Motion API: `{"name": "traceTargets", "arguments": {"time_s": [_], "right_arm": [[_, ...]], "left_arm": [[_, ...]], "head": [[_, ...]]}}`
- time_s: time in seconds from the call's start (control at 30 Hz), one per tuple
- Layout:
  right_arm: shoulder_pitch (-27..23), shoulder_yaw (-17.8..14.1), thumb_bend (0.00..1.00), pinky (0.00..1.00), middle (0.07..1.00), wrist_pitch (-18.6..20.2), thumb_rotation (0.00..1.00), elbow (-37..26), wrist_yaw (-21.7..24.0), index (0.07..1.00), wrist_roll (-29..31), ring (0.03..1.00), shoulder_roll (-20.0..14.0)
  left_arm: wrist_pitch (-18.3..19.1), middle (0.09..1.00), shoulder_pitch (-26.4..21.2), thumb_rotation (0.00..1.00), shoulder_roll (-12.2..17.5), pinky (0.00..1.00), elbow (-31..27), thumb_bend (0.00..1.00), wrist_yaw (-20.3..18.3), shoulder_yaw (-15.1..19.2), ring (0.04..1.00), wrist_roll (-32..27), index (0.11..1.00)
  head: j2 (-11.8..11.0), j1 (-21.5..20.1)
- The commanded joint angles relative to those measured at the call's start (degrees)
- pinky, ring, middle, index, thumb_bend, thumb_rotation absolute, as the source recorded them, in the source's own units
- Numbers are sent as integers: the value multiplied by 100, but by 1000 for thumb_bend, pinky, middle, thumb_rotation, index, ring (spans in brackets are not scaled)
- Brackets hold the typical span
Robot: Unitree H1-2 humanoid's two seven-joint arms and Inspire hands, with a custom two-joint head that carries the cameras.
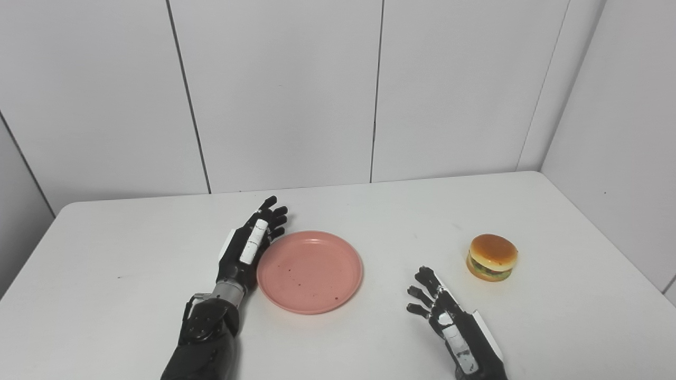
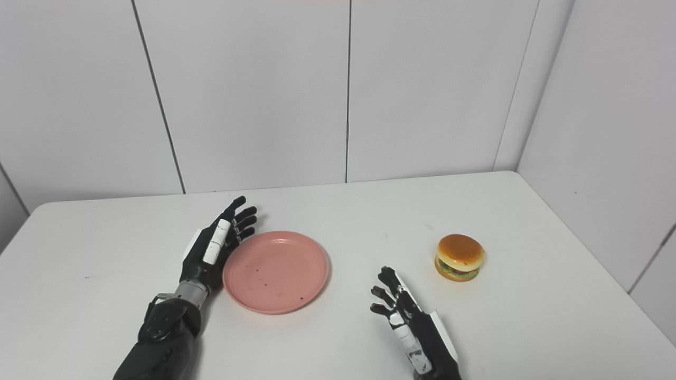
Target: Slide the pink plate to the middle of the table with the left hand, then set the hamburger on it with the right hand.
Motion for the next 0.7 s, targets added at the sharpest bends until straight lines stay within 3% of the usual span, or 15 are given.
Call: {"name": "traceTargets", "arguments": {"time_s": [0.0,0.13,0.33,0.5,0.67], "right_arm": [[10,116,955,833,954,188,927,206,83,948,1,899,107],[20,118,958,829,950,204,926,176,78,947,-10,895,106],[25,119,960,831,949,211,922,140,76,947,3,896,117],[37,62,944,808,924,-35,916,140,-47,936,-72,876,211],[104,-43,910,806,905,-446,911,-276,-383,925,-500,873,306]], "left_arm": [[-37,864,227,801,-11,883,195,962,-6,-48,889,37,889],[24,884,245,819,8,894,154,894,-26,-118,904,101,900],[93,898,265,821,21,908,116,896,-33,-221,917,204,902],[60,896,229,824,45,903,223,923,-50,-269,921,182,900],[46,891,191,828,94,894,345,916,-105,-259,915,134,902]], "head": [[16,5],[33,-6],[42,-52],[35,-123],[-3,-295]]}}
